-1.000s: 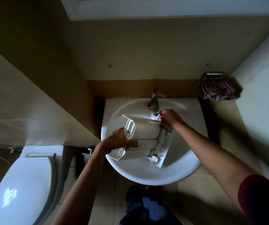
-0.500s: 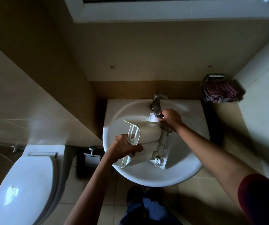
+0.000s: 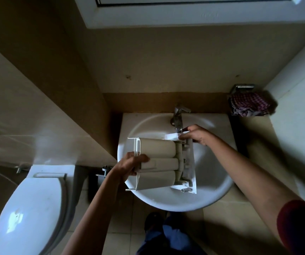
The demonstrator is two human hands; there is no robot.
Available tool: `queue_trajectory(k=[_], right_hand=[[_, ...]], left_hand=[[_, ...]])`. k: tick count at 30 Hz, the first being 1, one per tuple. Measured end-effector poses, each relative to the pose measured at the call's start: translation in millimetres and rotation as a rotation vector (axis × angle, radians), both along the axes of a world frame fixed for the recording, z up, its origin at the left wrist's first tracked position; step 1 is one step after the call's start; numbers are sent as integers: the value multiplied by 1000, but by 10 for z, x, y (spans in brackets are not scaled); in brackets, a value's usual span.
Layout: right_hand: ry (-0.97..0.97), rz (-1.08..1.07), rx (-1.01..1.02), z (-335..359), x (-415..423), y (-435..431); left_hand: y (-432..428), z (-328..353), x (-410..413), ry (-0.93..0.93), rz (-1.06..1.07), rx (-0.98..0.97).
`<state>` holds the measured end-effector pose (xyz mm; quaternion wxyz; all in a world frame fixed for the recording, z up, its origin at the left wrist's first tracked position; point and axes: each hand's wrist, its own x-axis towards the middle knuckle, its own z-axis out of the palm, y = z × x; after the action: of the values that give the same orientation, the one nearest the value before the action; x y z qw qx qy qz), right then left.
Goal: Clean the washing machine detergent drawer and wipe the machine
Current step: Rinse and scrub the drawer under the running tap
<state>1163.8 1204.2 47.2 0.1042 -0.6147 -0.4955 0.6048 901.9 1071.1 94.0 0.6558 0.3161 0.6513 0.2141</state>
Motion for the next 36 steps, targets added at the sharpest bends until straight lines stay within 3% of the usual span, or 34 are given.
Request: queue_trajectory(k=[6, 13, 21, 25, 28, 30, 33, 35, 36], right_hand=[[257, -203, -120, -75, 33, -168], [478, -264, -191, -157, -40, -302], [355, -335, -79, -291, -147, -305], [54, -298, 151, -409, -254, -308], [-26, -314, 240, -424, -323, -320], [54, -297, 201, -360, -338, -339], [370, -285, -24, -260, -326, -374], [324, -241, -33, -265, -307, -386], [208, -201, 11, -290, -300, -382]], left_hand=[[-14, 67, 25, -25, 4, -34], [-3, 193, 162, 30, 63, -63], [36, 149, 212, 67, 180, -78], [60, 100, 146, 33, 237, -97], [44, 24, 70, 17, 248, -118], [31, -10, 40, 15, 265, -125], [1, -52, 7, -30, 311, -142], [-25, -118, -20, -68, 330, -159], [-40, -149, -26, -86, 335, -168]])
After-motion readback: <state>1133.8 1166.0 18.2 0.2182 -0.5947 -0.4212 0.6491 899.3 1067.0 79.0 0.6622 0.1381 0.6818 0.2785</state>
